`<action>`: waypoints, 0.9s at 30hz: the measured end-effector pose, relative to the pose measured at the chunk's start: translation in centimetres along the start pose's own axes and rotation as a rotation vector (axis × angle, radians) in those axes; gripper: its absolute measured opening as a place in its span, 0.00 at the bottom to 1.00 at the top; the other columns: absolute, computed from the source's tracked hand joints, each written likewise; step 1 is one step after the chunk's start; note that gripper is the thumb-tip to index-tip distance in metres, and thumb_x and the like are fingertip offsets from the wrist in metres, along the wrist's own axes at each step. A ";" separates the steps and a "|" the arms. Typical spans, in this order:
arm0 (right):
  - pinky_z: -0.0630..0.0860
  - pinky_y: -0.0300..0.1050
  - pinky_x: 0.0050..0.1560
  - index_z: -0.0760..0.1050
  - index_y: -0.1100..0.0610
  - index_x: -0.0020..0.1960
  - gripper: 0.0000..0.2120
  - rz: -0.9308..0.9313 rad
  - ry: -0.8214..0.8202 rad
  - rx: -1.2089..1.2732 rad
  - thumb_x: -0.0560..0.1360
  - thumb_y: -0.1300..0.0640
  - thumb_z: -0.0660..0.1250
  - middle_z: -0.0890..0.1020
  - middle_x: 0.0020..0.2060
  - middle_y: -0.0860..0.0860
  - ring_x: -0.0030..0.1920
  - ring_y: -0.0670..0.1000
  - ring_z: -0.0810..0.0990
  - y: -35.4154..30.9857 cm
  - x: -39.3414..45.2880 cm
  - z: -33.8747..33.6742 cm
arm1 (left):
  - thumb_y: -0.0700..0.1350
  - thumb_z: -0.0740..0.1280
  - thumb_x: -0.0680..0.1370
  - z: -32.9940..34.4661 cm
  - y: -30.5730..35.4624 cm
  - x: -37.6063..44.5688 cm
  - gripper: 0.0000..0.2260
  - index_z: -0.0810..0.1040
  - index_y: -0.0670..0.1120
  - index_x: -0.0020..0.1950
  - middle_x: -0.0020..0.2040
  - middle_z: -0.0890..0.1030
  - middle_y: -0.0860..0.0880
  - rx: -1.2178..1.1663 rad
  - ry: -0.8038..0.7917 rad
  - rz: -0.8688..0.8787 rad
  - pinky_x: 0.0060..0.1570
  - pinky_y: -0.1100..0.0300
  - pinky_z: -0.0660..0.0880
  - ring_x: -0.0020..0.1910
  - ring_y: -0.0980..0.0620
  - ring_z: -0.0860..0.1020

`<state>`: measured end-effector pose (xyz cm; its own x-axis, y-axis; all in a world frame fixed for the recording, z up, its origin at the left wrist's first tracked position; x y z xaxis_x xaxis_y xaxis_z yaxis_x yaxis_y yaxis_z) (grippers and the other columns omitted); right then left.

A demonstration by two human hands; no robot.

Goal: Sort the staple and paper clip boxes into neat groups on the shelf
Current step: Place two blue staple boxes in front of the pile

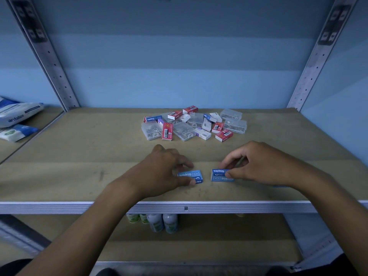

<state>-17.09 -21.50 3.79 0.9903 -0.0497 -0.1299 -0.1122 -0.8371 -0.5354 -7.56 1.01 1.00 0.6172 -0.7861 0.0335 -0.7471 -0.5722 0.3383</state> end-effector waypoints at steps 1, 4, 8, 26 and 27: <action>0.78 0.35 0.49 0.86 0.42 0.48 0.06 -0.004 0.003 -0.004 0.72 0.51 0.76 0.86 0.41 0.38 0.43 0.35 0.82 0.0 0.0 0.1 | 0.68 0.66 0.72 0.1 0.2 0.1 0.20 0.79 0.62 0.60 0.51 0.78 0.61 0.018 0.003 0.012 0.58 0.52 0.71 0.55 0.53 0.70; 0.78 0.35 0.48 0.86 0.42 0.49 0.06 -0.007 0.003 -0.012 0.72 0.51 0.76 0.86 0.41 0.37 0.43 0.35 0.82 0.0 0.1 0.1 | 0.62 0.71 0.71 0.1 0.8 0.1 0.15 0.80 0.60 0.55 0.51 0.78 0.60 -0.033 0.029 0.000 0.56 0.56 0.70 0.55 0.53 0.69; 0.78 0.35 0.48 0.86 0.42 0.49 0.06 -0.015 -0.003 -0.032 0.73 0.50 0.75 0.86 0.42 0.37 0.43 0.36 0.82 0.1 0.1 0.1 | 0.50 0.77 0.70 -0.1 1.3 0.2 0.11 0.78 0.55 0.48 0.46 0.81 0.59 -0.253 0.098 0.018 0.47 0.61 0.74 0.47 0.60 0.76; 0.77 0.32 0.45 0.86 0.43 0.48 0.05 -0.014 -0.009 -0.019 0.73 0.51 0.75 0.86 0.41 0.38 0.42 0.36 0.82 0.0 -0.1 0.2 | 0.49 0.76 0.71 -2.9 0.4 -1.1 0.07 0.83 0.56 0.47 0.43 0.82 0.58 -0.336 0.067 -0.058 0.44 0.70 0.73 0.45 0.60 0.78; 0.77 0.32 0.45 0.86 0.43 0.48 0.05 -0.012 -0.008 -0.017 0.73 0.51 0.74 0.86 0.41 0.38 0.42 0.37 0.82 0.0 -0.1 0.2 | 0.50 0.76 0.71 -3.1 0.1 -1.2 0.06 0.82 0.56 0.46 0.42 0.82 0.59 -0.313 0.043 -0.078 0.45 0.69 0.74 0.45 0.60 0.78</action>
<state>-17.20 -21.39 3.66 0.9908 -0.0356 -0.1303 -0.0992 -0.8467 -0.5228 -7.63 2.67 3.95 0.6844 -0.7283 0.0332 -0.5889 -0.5254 0.6142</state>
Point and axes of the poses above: each hand's wrist, its own x-axis towards the middle knuckle, its own z-axis out of the palm, y = z × x, the point moved 2 cm from there along x, towards the middle knuckle
